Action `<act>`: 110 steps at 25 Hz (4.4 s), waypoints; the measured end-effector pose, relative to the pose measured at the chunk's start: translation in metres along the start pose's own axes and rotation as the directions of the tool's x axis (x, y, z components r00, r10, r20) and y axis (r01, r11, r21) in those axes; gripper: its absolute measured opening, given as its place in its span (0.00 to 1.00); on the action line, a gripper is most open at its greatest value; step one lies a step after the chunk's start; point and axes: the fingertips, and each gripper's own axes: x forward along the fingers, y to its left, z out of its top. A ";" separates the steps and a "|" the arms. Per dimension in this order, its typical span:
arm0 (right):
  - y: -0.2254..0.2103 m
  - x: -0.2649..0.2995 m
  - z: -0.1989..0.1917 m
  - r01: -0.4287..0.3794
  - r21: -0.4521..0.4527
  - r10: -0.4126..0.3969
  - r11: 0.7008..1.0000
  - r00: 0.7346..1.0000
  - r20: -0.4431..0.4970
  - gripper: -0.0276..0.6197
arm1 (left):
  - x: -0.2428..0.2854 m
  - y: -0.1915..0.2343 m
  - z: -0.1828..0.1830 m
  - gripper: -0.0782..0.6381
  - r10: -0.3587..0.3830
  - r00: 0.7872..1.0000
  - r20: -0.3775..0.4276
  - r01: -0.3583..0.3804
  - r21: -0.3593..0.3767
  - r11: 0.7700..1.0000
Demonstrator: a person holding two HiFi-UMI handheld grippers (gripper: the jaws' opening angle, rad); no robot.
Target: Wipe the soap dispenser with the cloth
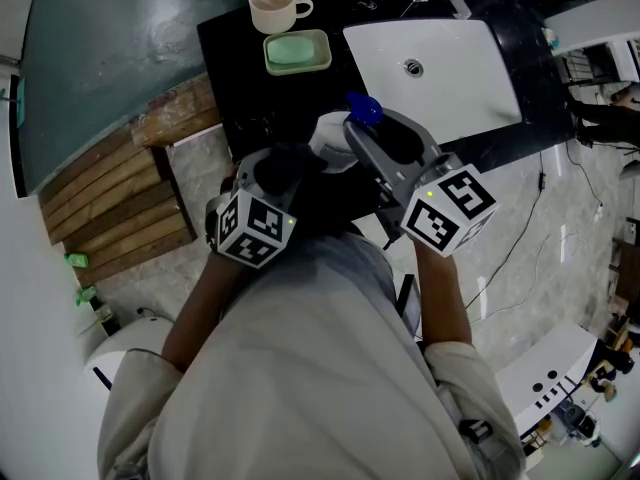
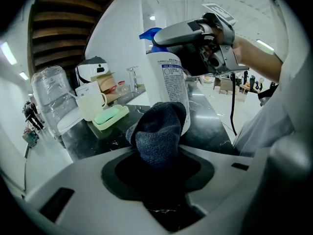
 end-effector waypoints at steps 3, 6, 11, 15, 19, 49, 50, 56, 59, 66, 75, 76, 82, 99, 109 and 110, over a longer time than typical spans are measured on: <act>0.000 0.001 -0.004 0.004 0.004 -0.004 1.000 1.000 -0.006 0.23 | 0.001 0.000 0.001 0.34 0.002 1.000 -0.010 -0.002 0.005 1.000; -0.001 0.001 -0.006 0.003 0.008 -0.003 1.000 1.000 -0.007 0.23 | 0.002 -0.001 0.002 0.34 0.001 1.000 -0.021 0.000 0.015 1.000; 0.000 0.001 -0.007 0.003 0.004 -0.003 1.000 1.000 -0.005 0.23 | 0.002 0.000 0.003 0.34 0.007 0.999 -0.032 -0.006 0.033 0.999; 0.000 0.001 -0.007 0.008 0.007 -0.008 1.000 1.000 -0.002 0.23 | 0.002 0.002 0.005 0.34 0.020 0.999 -0.038 -0.018 0.045 0.999; 0.000 0.001 -0.007 0.005 0.013 -0.005 1.000 1.000 0.000 0.23 | 0.002 0.004 0.009 0.34 0.029 0.999 -0.037 -0.027 0.048 0.998; 0.015 0.007 -0.010 -0.053 -0.073 0.050 0.996 0.998 -0.033 0.23 | -0.027 0.015 0.047 0.34 0.074 0.996 0.052 -0.077 0.070 0.995; 0.014 0.007 -0.010 -0.051 -0.069 0.049 0.996 0.998 -0.032 0.23 | -0.028 0.016 0.048 0.34 0.072 0.996 0.056 -0.075 0.066 0.995; 0.015 0.006 -0.010 -0.053 -0.076 0.051 0.996 0.998 -0.029 0.23 | -0.037 0.017 0.058 0.34 0.070 0.994 0.086 -0.074 0.046 0.996; 0.016 0.007 -0.010 -0.057 -0.092 0.055 0.994 0.998 -0.028 0.23 | -0.039 0.019 0.061 0.34 0.072 0.993 0.096 -0.076 0.043 0.996; 0.016 0.006 -0.010 -0.063 -0.094 0.060 0.994 0.998 -0.028 0.23 | -0.045 0.020 0.068 0.34 0.044 0.989 0.141 -0.041 -0.022 0.999; 0.015 0.007 -0.009 -0.061 -0.090 0.059 0.994 0.998 -0.025 0.23 | -0.053 0.025 0.082 0.34 0.015 0.965 0.262 0.027 -0.156 0.987; 0.014 0.007 -0.009 -0.061 -0.088 0.059 0.994 0.998 -0.024 0.23 | -0.054 0.026 0.083 0.34 0.015 0.961 0.274 0.034 -0.173 0.984; 0.014 0.006 -0.010 -0.052 -0.085 0.051 0.995 0.998 -0.024 0.23 | -0.062 0.034 0.091 0.34 0.010 0.934 0.358 0.104 -0.297 0.949; 0.020 0.006 -0.011 -0.072 -0.106 0.069 0.992 0.997 -0.038 0.23 | -0.082 0.042 0.118 0.34 0.022 0.873 0.487 0.180 -0.364 0.914; 0.026 0.010 -0.013 -0.094 -0.108 0.090 0.990 0.995 -0.042 0.23 | -0.092 0.048 0.144 0.34 0.025 0.827 0.562 0.221 -0.366 0.904; 0.025 0.010 -0.012 -0.094 -0.104 0.090 0.990 0.995 -0.040 0.23 | -0.091 0.048 0.144 0.34 0.027 0.828 0.560 0.217 -0.365 0.905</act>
